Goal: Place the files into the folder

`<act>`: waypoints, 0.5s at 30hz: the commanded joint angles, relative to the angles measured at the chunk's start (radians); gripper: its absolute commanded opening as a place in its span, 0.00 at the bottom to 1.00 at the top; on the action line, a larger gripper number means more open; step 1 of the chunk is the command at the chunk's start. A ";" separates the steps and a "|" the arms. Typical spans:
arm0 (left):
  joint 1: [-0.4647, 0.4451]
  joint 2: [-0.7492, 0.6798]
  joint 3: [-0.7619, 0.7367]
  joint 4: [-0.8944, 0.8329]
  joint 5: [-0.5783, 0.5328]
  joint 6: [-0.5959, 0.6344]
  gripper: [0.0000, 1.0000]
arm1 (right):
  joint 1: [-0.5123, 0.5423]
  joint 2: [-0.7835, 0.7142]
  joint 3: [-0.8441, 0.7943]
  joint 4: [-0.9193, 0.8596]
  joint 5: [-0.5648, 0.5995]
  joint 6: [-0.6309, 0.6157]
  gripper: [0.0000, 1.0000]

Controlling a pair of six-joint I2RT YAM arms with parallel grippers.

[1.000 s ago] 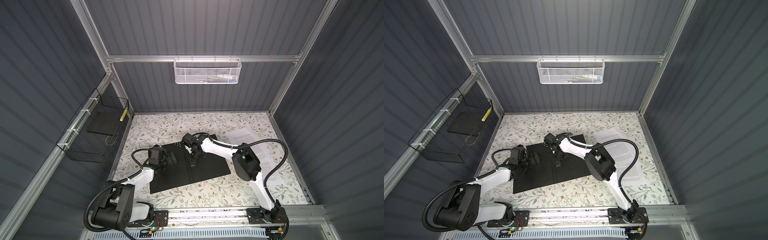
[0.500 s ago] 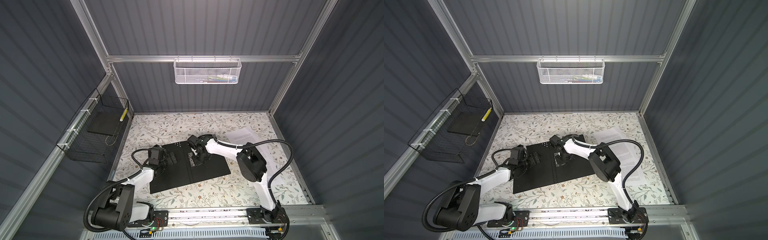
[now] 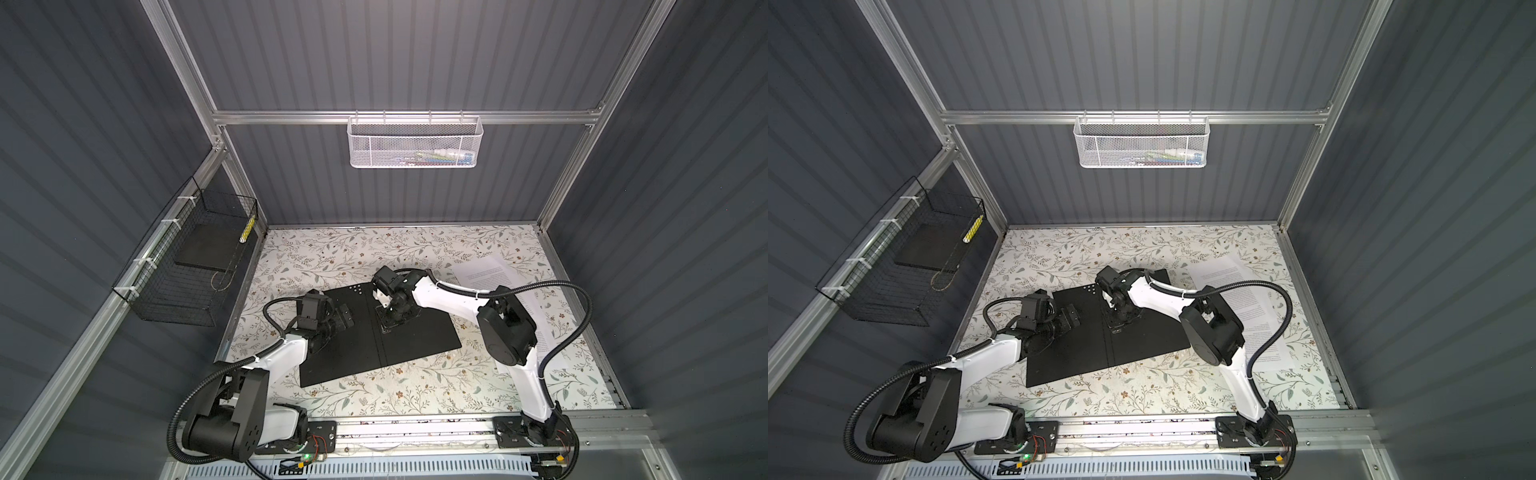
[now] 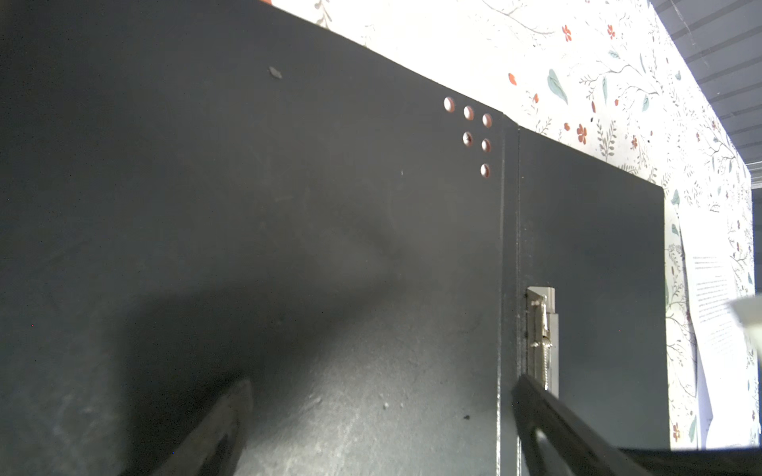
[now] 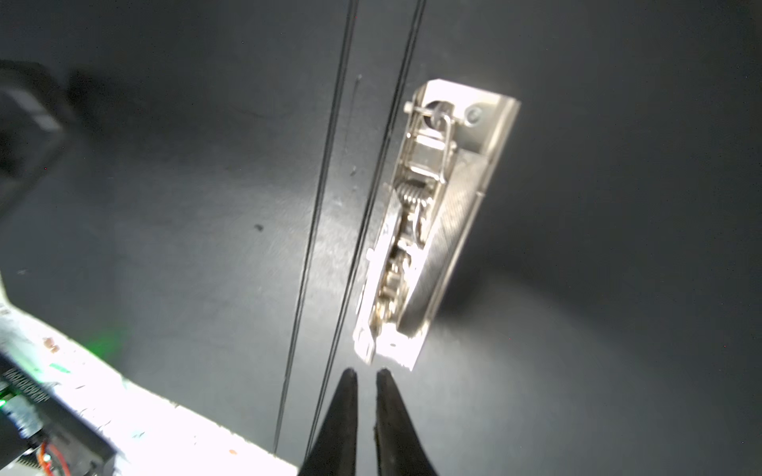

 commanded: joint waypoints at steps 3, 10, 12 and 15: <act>0.009 0.036 -0.051 -0.206 -0.005 -0.007 1.00 | 0.006 0.033 0.040 -0.010 -0.017 -0.004 0.14; 0.010 0.037 -0.051 -0.207 -0.004 -0.007 1.00 | 0.009 0.041 0.037 -0.008 -0.007 0.002 0.15; 0.010 0.037 -0.052 -0.207 -0.004 -0.007 1.00 | 0.007 0.043 0.036 -0.010 0.005 0.001 0.15; 0.010 0.036 -0.052 -0.206 -0.004 -0.007 1.00 | 0.006 0.056 0.046 -0.020 0.015 -0.003 0.14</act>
